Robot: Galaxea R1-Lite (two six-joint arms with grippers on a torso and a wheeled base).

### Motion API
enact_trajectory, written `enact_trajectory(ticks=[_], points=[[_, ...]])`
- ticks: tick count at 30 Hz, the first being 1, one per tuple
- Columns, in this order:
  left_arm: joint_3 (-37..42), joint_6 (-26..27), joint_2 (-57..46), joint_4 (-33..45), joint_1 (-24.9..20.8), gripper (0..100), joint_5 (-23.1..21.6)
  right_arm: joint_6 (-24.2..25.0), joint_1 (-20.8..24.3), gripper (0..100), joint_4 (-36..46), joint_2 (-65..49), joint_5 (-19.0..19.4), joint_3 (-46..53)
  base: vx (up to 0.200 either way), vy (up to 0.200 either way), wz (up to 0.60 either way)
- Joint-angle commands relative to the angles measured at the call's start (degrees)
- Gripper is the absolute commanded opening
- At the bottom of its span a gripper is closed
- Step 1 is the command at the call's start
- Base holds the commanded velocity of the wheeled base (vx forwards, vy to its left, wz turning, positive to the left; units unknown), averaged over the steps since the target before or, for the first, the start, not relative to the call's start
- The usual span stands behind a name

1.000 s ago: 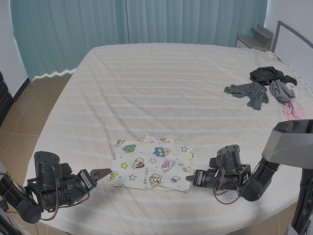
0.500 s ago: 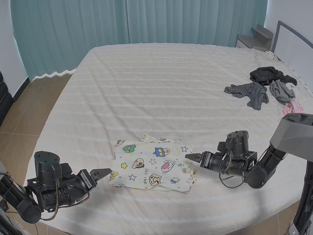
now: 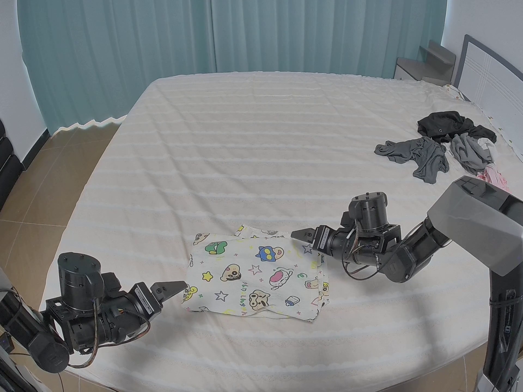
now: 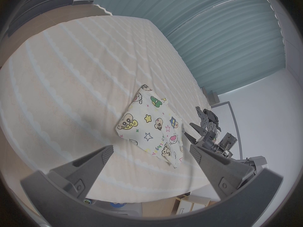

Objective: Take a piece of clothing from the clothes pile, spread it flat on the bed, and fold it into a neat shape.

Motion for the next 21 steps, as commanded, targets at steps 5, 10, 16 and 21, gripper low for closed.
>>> enact_trajectory(ticks=[5,10,16,21], points=[[0.0,-0.1,0.8,-0.1,-0.2,100,0.0,-0.5,0.5,100,3.4,4.9,-0.1,-6.0,0.0,0.0,0.0],[0.0,-0.1,0.8,-0.1,-0.2,100,0.0,-0.5,0.5,0,2.8,5.0,-0.5,-6.1,0.0,0.0,0.0],[0.0,-0.1,0.8,-0.1,-0.2,100,0.0,-0.4,0.0,0,2.7,5.1,-1.3,-6.9,0.0,0.0,0.0],[0.0,-0.1,0.8,-0.1,-0.2,100,0.0,-0.3,-0.9,0,2.7,5.2,-4.1,-9.0,0.0,0.0,0.0]])
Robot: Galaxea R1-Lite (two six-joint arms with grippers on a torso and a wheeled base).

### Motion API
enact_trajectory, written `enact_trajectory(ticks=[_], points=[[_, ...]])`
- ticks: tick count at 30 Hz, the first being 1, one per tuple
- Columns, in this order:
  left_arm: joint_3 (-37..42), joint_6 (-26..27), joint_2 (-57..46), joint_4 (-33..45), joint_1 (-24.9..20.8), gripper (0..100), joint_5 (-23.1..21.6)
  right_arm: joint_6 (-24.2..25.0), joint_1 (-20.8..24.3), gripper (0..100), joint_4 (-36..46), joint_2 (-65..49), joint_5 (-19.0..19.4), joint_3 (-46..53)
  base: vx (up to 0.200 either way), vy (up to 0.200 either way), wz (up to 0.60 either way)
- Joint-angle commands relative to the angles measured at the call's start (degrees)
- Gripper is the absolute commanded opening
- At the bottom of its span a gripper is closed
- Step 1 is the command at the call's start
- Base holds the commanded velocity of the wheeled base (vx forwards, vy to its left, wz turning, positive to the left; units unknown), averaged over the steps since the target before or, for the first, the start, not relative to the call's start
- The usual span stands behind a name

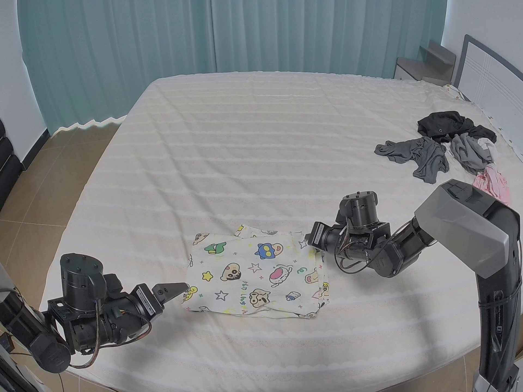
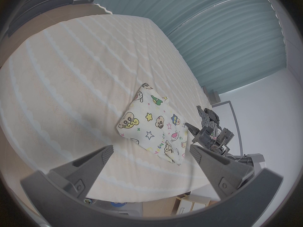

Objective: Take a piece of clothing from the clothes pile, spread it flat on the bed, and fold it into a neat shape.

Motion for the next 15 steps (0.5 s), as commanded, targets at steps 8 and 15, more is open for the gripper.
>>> enact_trajectory(ticks=[8,15], points=[[0.0,0.0,0.1,0.0,0.0,100,0.0,0.0,-1.8,0,0.0,-0.4,-1.1,-0.5,0.0,0.0,0.0],[-0.1,0.0,0.3,0.0,0.1,100,0.0,0.1,-2.6,0,0.1,-0.3,-1.1,-0.1,0.0,0.0,0.0]])
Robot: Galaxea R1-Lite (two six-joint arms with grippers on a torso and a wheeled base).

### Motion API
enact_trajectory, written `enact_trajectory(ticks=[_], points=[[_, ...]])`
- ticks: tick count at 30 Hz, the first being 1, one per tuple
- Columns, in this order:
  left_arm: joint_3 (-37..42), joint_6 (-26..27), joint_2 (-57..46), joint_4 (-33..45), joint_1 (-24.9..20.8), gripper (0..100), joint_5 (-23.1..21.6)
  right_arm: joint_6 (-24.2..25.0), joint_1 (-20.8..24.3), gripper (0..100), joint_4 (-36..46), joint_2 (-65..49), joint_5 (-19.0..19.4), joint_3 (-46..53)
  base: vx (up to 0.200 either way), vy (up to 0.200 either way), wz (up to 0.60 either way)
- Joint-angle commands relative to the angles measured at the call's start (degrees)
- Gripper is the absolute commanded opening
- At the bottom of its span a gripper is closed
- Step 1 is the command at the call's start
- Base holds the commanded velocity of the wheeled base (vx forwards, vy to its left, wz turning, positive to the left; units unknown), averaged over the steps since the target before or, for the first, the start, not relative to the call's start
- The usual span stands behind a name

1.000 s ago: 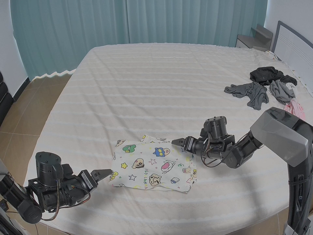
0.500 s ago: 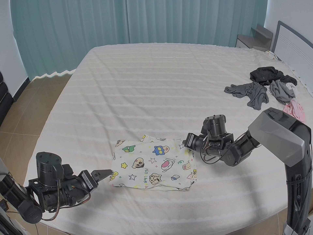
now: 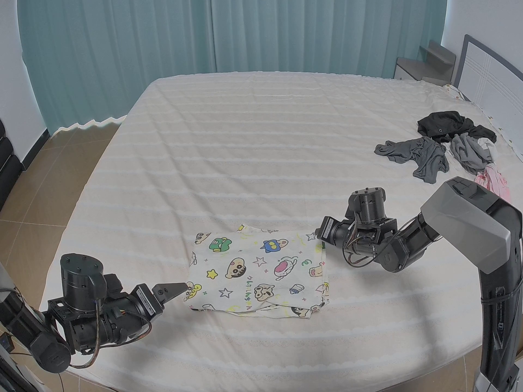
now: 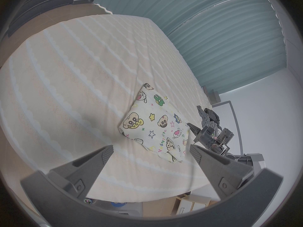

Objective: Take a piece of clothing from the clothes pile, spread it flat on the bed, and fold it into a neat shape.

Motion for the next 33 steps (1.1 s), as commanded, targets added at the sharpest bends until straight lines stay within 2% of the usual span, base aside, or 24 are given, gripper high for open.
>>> enact_trajectory(ticks=[1,7,10,14,15,16,19,23,33], points=[[0.0,0.0,0.4,0.0,0.1,100,0.0,0.1,-0.1,100,0.0,-0.2,0.0,0.4,0.0,0.0,0.0],[-2.4,0.7,1.2,0.0,1.1,100,-0.3,0.5,-0.7,100,-0.1,-4.4,0.2,5.1,0.0,0.0,0.0],[-6.3,2.4,5.5,-0.1,2.9,100,-0.6,0.3,-0.9,100,0.0,-6.7,0.7,9.2,0.0,0.0,0.0],[-14.6,17.2,18.4,-0.2,8.6,100,-3.8,-0.5,-0.5,100,-1.1,-7.9,1.7,15.4,0.0,0.0,0.0],[-15.0,17.6,18.7,-0.2,8.8,100,-4.0,-0.5,-0.4,100,-1.2,-8.0,1.7,15.7,0.0,0.0,0.0],[-18.0,20.2,21.8,0.0,10.3,100,-7.9,-0.5,-0.1,100,-2.9,-8.2,2.3,18.0,0.0,0.0,0.0],[-23.0,21.0,25.9,0.3,11.1,100,-13.2,-0.9,1.5,100,-5.2,-7.7,4.2,21.1,0.0,0.0,0.0],[-29.0,23.9,32.2,0.3,11.1,100,-13.6,-2.0,2.9,100,-5.6,-6.6,4.5,21.4,0.0,0.0,0.0],[-35.8,24.1,37.5,0.7,10.8,100,-14.0,-2.0,4.2,100,-5.0,-3.7,4.7,19.4,0.0,0.0,0.0]])
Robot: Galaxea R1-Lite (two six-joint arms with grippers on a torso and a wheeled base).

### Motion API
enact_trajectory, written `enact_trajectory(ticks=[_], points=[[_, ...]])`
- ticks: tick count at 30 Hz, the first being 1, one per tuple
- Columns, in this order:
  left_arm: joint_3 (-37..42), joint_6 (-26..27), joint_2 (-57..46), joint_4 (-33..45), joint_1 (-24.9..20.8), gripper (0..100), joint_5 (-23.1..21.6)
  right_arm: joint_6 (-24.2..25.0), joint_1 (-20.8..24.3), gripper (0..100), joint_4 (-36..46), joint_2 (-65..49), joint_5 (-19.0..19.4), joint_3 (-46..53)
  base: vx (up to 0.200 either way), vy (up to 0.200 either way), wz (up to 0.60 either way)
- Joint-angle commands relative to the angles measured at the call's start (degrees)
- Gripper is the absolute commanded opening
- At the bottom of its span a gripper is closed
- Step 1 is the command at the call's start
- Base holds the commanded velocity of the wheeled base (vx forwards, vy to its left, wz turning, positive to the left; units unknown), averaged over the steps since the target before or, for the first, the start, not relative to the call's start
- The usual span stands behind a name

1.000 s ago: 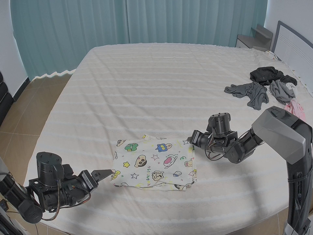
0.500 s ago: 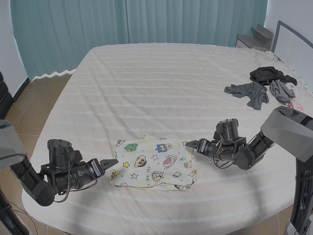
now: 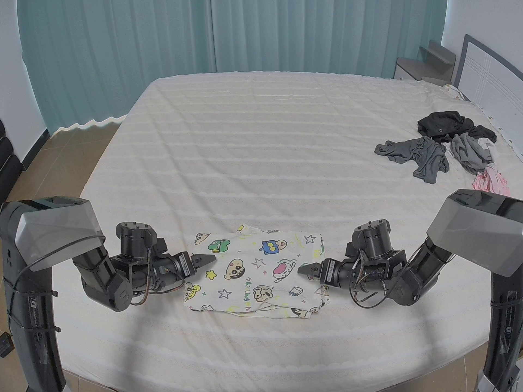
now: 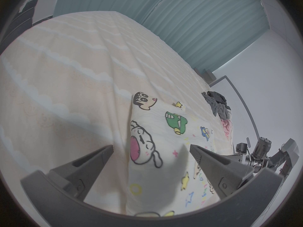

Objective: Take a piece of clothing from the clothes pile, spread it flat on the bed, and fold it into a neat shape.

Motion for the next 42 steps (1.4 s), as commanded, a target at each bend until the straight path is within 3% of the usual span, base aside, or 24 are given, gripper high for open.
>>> enact_trajectory(ticks=[1,14,15,21,22,34,42], points=[[-2.8,0.0,4.4,0.2,-0.1,100,-0.4,0.0,0.6,100,0.0,2.6,0.1,-1.1,0.0,0.0,0.0],[-4.2,-5.7,3.8,-0.3,-3.7,100,-0.5,0.0,2.0,100,-0.1,4.4,2.7,-4.9,0.0,0.0,0.0],[-3.9,-5.8,3.7,-0.3,-3.8,0,-0.5,0.0,2.2,100,0.2,4.8,2.8,-6.4,0.0,0.0,0.0],[-4.0,-5.8,3.4,-0.3,-4.1,0,-0.5,1.1,2.8,100,4.2,5.6,5.2,-10.7,0.0,0.0,0.0],[-4.0,-5.8,3.3,-0.3,-4.3,0,-0.5,1.6,2.8,0,4.0,5.6,5.3,-10.8,0.0,0.0,0.0],[-1.6,-5.8,-0.6,-0.3,-5.1,0,0.2,3.1,2.8,0,2.6,2.7,4.1,-8.7,0.0,0.0,0.0],[-0.7,-5.8,-5.5,1.1,-7.1,0,2.1,7.1,3.0,0,2.8,-3.8,4.2,-6.3,0.0,0.0,0.0]])
